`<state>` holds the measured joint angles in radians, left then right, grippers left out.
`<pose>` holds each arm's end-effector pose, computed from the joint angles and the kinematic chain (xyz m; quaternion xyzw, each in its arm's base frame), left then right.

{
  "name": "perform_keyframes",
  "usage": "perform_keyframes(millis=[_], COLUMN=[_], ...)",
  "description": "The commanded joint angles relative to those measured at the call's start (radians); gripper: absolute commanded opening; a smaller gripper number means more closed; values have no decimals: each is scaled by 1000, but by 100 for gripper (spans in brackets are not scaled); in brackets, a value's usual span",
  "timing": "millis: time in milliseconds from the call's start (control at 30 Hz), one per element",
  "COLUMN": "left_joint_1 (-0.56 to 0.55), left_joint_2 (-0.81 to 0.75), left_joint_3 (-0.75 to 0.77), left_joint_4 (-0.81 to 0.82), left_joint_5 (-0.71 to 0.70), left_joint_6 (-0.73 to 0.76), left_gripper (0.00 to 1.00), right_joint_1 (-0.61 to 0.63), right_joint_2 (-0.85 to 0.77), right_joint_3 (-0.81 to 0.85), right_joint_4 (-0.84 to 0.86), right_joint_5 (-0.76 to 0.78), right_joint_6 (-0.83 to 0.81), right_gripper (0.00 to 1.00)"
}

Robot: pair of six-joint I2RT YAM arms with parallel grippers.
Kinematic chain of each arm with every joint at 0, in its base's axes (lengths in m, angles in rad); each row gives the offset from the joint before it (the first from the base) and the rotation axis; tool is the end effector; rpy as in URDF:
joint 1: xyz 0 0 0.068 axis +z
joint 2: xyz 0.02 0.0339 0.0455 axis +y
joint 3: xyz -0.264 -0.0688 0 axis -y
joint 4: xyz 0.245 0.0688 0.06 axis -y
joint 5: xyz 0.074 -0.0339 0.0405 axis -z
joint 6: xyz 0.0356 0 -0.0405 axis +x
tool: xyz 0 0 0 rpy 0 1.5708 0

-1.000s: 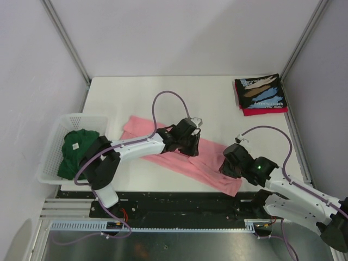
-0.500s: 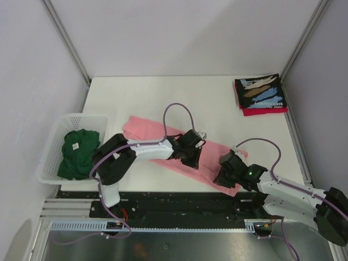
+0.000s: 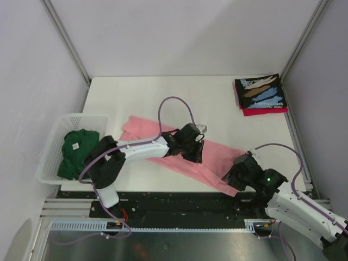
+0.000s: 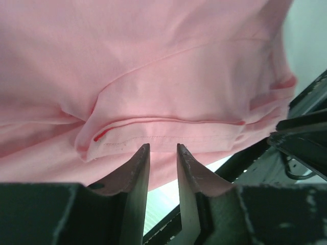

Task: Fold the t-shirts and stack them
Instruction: Rotate the tshirt 90 degrees

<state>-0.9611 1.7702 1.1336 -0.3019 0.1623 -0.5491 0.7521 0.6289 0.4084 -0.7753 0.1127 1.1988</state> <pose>0.2068 -0.3062 0.1868 0.2184 0.9221 -0.2685 0.1729 0.0890 0.0778 0.1820 0.2276 0.9301 0.2041 0.2035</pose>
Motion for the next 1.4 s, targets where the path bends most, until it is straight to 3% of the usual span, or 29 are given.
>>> perform_keyframes(millis=[0, 467, 800, 1033, 1200, 1367], left_joint_1=[38, 214, 283, 313, 341, 386], left_joint_2=[-111, -265, -291, -268, -250, -215], left_joint_3=[34, -79, -93, -125, -138, -89], left_joint_4=[-2, -52, -112, -184, -230, -292], left_joint_5=[0, 10, -41, -176, -309, -432], left_joint_6=[24, 70, 110, 102, 113, 167], left_gripper=[33, 34, 35, 34, 34, 34], right_joint_1=[-31, -71, -317, -373, -387, -397], right_joint_2=[-39, 158, 412, 858, 1205, 1439], right_joint_3=[35, -25, 34, 359, 716, 1048], right_joint_4=[-162, 83, 321, 444, 382, 296], right_joint_5=[45, -14, -14, -25, -62, -88], right_joint_6=[120, 198, -29, -256, -422, -560], right_gripper=[43, 45, 45, 45, 41, 40])
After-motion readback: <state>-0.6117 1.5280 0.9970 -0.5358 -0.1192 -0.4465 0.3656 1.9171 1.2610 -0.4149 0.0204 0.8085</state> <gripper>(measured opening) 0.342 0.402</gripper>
